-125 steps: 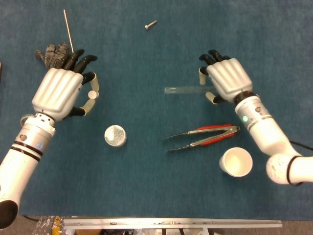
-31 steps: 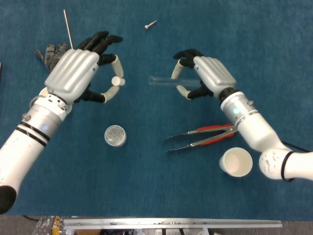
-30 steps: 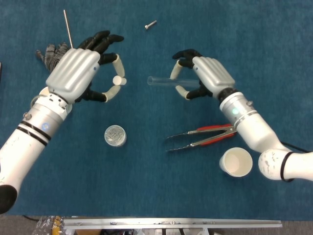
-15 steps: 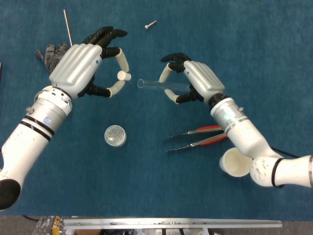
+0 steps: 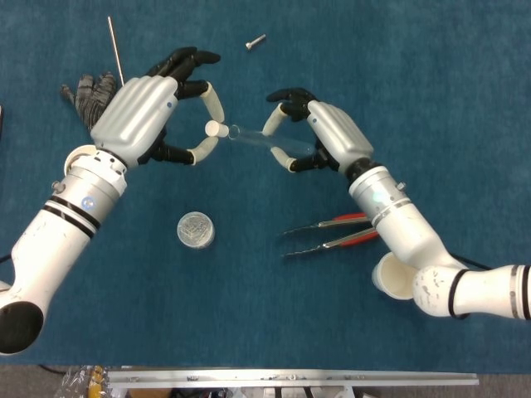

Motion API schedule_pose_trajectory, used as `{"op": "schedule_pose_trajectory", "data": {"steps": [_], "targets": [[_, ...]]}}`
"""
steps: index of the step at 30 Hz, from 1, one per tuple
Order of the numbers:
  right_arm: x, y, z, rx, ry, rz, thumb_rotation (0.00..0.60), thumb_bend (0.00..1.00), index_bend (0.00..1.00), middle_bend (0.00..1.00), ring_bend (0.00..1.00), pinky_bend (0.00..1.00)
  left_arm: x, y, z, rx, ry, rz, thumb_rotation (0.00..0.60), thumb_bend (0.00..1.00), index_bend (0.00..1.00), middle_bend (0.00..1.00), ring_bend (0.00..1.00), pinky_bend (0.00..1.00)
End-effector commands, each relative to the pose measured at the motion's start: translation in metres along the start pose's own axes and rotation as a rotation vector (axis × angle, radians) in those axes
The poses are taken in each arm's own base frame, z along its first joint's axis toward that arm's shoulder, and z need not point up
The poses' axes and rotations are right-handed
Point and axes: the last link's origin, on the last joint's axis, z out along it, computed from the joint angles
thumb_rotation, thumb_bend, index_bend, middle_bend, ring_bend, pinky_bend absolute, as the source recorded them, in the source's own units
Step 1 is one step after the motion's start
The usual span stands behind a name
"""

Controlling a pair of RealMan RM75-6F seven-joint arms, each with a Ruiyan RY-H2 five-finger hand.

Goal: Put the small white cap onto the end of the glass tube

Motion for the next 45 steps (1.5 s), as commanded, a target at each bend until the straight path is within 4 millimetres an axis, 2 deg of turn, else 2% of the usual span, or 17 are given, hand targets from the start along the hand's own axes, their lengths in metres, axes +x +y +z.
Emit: {"op": "schedule_pose_trajectory", "data": {"steps": [1,45], "targets": [[-0.0010,-0.0015,0.0003,0.006,0.002,0.007,0.600,0.36,0.63,0.21,0.10,0.27,-0.0006,0.0003,0.0007,-0.001,0.000,-0.003,0.600,0.32,0.52,0.10,0.00,0.00],[-0.0072,-0.0100,0.0049,0.021,0.011,0.049,0.600,0.36,0.63,0.21,0.10,0.27,-0.0090,-0.0009,0.0098,0.004,-0.012,-0.036,0.600,0.32,0.52,0.10,0.00,0.00]]}}
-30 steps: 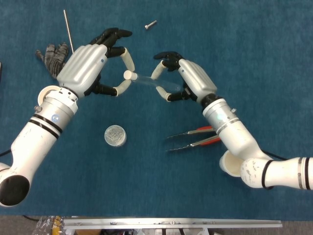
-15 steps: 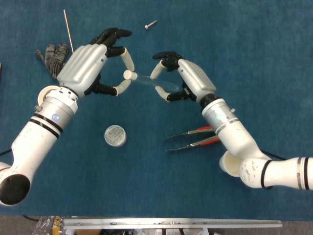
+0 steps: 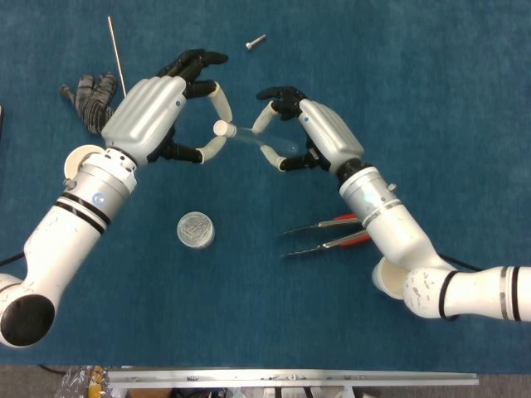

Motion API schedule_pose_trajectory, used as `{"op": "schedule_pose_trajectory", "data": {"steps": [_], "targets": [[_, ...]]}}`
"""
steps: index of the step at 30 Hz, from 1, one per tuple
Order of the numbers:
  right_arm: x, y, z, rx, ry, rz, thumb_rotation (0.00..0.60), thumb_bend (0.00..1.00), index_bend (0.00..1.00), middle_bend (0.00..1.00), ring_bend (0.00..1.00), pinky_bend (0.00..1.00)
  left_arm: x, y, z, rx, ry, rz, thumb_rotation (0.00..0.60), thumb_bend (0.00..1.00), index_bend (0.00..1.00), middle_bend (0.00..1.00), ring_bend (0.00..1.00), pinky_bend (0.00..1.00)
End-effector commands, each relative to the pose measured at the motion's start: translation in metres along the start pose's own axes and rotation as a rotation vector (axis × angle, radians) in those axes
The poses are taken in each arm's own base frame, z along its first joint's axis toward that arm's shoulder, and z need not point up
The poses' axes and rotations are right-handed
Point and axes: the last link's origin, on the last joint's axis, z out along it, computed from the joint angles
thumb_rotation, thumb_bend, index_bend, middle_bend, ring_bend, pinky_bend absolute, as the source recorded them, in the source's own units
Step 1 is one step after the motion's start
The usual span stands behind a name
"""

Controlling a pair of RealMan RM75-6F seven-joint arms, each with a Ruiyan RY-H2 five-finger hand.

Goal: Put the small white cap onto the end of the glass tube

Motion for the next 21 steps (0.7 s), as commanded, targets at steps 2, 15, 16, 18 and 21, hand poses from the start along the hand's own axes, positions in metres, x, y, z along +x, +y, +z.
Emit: {"op": "schedule_pose_trajectory", "data": {"steps": [2,15,16,18,21], "targets": [[-0.0003,-0.0010,0.0006,0.002,0.001,0.003,0.600,0.36,0.63,0.21,0.10,0.27,-0.0011,0.0002,0.0005,0.000,-0.002,-0.002,0.600,0.32,0.52,0.10,0.00,0.00],[-0.0004,-0.0051,0.0013,0.008,0.005,0.011,0.600,0.36,0.63,0.21,0.10,0.27,-0.0070,-0.0001,0.0028,-0.001,-0.015,-0.007,0.600,0.32,0.52,0.10,0.00,0.00],[-0.0003,-0.0055,0.0012,0.009,0.005,0.008,0.600,0.36,0.63,0.21,0.10,0.27,-0.0076,-0.0001,0.0028,-0.001,-0.017,-0.006,0.600,0.32,0.52,0.10,0.00,0.00],[-0.0002,-0.0050,0.0010,0.007,0.004,-0.004,0.600,0.36,0.63,0.21,0.10,0.27,-0.0072,0.0000,0.0028,-0.003,-0.016,0.000,0.600,0.32,0.52,0.10,0.00,0.00],[0.0003,-0.0029,0.0003,0.001,-0.001,-0.024,0.600,0.36,0.63,0.21,0.10,0.27,-0.0046,-0.0006,0.0019,-0.002,-0.011,0.017,0.600,0.32,0.47,0.07,0.00,0.00]]}}
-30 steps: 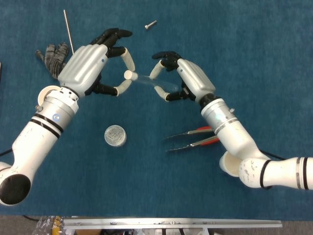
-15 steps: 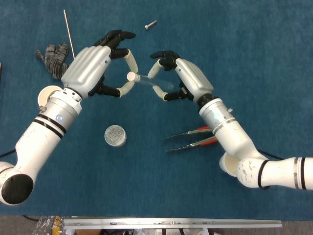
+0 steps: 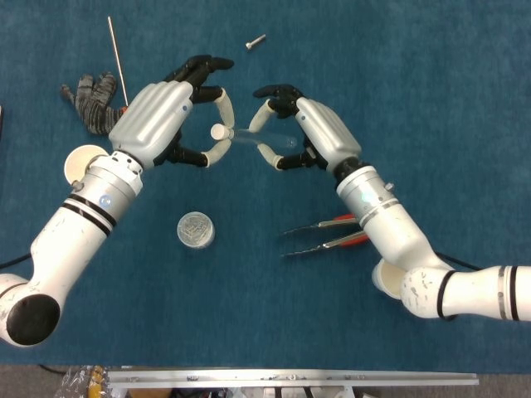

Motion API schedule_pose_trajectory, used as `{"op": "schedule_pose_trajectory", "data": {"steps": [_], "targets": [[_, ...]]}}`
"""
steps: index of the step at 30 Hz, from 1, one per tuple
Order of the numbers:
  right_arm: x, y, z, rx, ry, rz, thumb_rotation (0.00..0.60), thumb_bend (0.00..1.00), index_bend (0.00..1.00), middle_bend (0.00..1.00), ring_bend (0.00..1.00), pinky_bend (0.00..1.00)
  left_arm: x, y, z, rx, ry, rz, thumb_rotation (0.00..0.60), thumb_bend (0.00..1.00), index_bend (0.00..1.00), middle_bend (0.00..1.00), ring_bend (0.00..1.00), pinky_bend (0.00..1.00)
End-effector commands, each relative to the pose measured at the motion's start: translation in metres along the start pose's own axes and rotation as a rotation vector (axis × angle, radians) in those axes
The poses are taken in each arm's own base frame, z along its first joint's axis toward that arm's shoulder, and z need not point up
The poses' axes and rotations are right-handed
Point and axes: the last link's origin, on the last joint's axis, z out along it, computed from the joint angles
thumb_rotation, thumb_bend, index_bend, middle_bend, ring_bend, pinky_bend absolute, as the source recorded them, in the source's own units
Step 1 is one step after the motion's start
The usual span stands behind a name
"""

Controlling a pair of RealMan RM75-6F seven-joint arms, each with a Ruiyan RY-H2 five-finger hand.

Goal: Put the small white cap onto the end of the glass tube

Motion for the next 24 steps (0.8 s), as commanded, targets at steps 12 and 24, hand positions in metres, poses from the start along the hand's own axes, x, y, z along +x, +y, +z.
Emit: {"op": "schedule_pose_trajectory", "data": {"steps": [12,24], "targets": [[0.009,0.009,-0.004,-0.023,-0.028,-0.169,0.600,0.36,0.63,0.21,0.10,0.27,0.015,-0.006,-0.013,0.008,0.011,0.164,0.545,0.32,0.16,0.00,0.00,0.00],[0.020,0.037,-0.010,-0.097,-0.062,-0.394,0.600,0.36,0.63,0.21,0.10,0.27,0.024,-0.022,-0.033,-0.005,0.104,0.426,0.540,0.32,0.17,0.00,0.00,0.00]]}}
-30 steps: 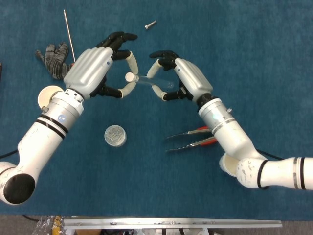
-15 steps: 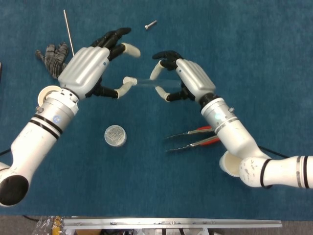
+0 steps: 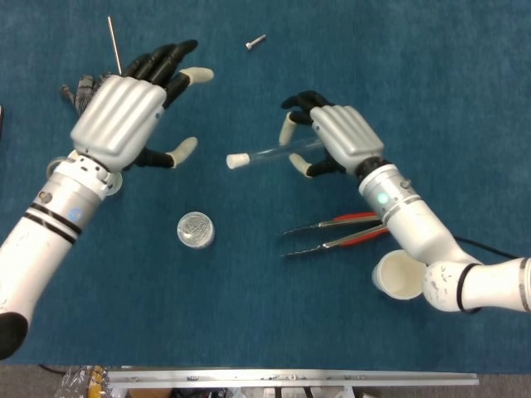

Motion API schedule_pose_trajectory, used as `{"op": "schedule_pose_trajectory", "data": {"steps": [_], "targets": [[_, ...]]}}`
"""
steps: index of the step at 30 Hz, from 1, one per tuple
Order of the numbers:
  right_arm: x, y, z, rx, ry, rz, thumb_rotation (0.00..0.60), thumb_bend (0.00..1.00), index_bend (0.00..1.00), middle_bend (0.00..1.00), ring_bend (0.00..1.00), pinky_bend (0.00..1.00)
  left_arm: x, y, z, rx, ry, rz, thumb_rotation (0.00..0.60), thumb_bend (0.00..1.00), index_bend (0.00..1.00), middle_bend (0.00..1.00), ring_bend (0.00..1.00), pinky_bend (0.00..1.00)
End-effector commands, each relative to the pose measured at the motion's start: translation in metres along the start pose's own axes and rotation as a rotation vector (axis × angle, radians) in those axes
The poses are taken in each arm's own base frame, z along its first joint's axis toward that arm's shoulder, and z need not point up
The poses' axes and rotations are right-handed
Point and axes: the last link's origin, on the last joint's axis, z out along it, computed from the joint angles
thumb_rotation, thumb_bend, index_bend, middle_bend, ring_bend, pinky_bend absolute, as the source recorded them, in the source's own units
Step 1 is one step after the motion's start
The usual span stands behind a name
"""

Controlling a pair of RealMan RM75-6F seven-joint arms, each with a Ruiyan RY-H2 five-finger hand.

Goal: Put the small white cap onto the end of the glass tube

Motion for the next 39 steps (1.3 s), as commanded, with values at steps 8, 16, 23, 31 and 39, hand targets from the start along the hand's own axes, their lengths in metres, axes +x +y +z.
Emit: {"op": "schedule_pose_trajectory", "data": {"steps": [8,16,23,31,39], "targets": [[-0.012,0.030,0.001,-0.072,-0.036,-0.093,0.600,0.36,0.63,0.21,0.10,0.27,0.003,-0.021,-0.012,0.025,0.076,0.160,0.536,0.32,0.17,0.00,0.00,0.00],[-0.023,0.037,0.010,-0.102,-0.046,-0.119,0.600,0.36,0.63,0.21,0.10,0.27,0.005,-0.031,-0.016,0.041,0.089,0.172,0.537,0.32,0.17,0.00,0.00,0.00],[-0.037,0.033,0.018,-0.112,-0.080,-0.153,0.600,0.36,0.61,0.20,0.10,0.27,0.005,-0.036,-0.021,0.049,0.090,0.175,0.534,0.32,0.17,0.00,0.00,0.00],[-0.039,0.030,0.017,-0.115,-0.096,-0.170,0.600,0.36,0.45,0.14,0.05,0.25,0.002,-0.047,-0.028,0.075,0.090,0.166,0.534,0.32,0.17,0.00,0.00,0.00],[-0.026,0.032,0.012,-0.112,-0.081,-0.156,0.600,0.31,0.33,0.11,0.03,0.22,-0.002,-0.055,-0.030,0.089,0.090,0.151,0.532,0.32,0.17,0.00,0.00,0.00]]}}
